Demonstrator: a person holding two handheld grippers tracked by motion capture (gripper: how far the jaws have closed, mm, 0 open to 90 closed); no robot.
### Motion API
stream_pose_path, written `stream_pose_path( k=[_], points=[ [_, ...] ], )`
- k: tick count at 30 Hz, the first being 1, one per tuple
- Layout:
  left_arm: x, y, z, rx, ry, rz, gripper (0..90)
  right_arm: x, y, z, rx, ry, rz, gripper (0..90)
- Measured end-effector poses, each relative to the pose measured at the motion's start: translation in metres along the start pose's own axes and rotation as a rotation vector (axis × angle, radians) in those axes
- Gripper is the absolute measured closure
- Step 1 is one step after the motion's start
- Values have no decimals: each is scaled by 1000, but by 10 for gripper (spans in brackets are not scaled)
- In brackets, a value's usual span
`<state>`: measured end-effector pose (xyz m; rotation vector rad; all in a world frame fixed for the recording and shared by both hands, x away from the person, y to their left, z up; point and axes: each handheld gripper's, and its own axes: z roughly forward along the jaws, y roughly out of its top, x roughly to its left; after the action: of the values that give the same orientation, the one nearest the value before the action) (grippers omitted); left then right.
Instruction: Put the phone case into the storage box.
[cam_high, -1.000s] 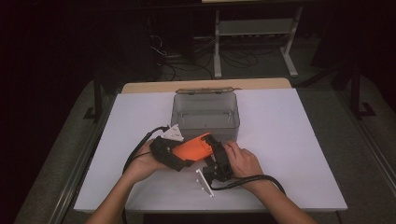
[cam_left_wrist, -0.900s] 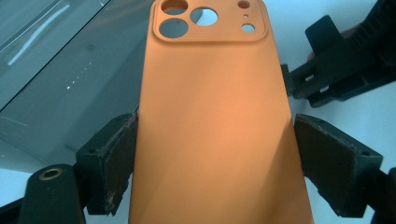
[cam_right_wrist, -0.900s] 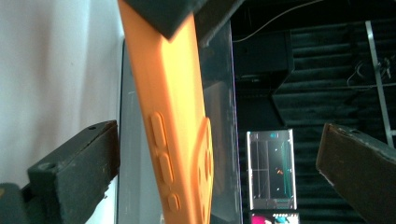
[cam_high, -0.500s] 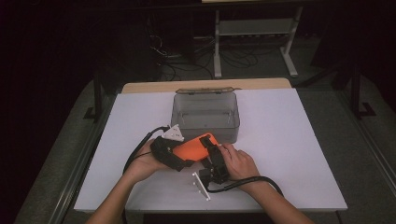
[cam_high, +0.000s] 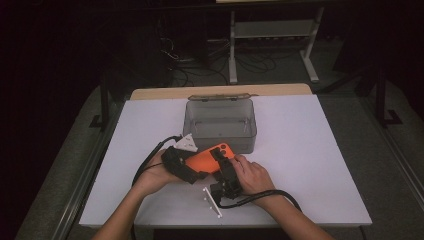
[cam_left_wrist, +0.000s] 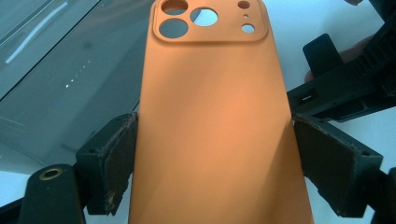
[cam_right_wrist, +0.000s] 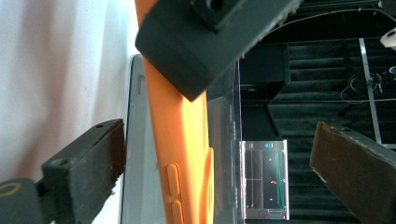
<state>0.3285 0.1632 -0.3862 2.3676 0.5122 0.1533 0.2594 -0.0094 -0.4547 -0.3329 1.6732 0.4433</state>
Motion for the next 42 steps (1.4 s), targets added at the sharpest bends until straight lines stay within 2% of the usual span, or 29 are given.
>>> stream_pose_path(
  k=[8, 20, 35, 42],
  points=[
    [0, 0, 0, 4, -2, 1, 166, 2, 2, 0, 4, -2, -7, 69],
    [0, 0, 1, 6, -4, 1, 166, 4, 5, -3, -1, -4, -41, 187],
    [0, 0, 1, 8, -3, 1, 166, 9, 7, -4, 11, 27, -69, 339],
    [0, -1, 1, 7, -3, 1, 165, 10, 8, -4, 27, 44, -64, 413]
  ],
)
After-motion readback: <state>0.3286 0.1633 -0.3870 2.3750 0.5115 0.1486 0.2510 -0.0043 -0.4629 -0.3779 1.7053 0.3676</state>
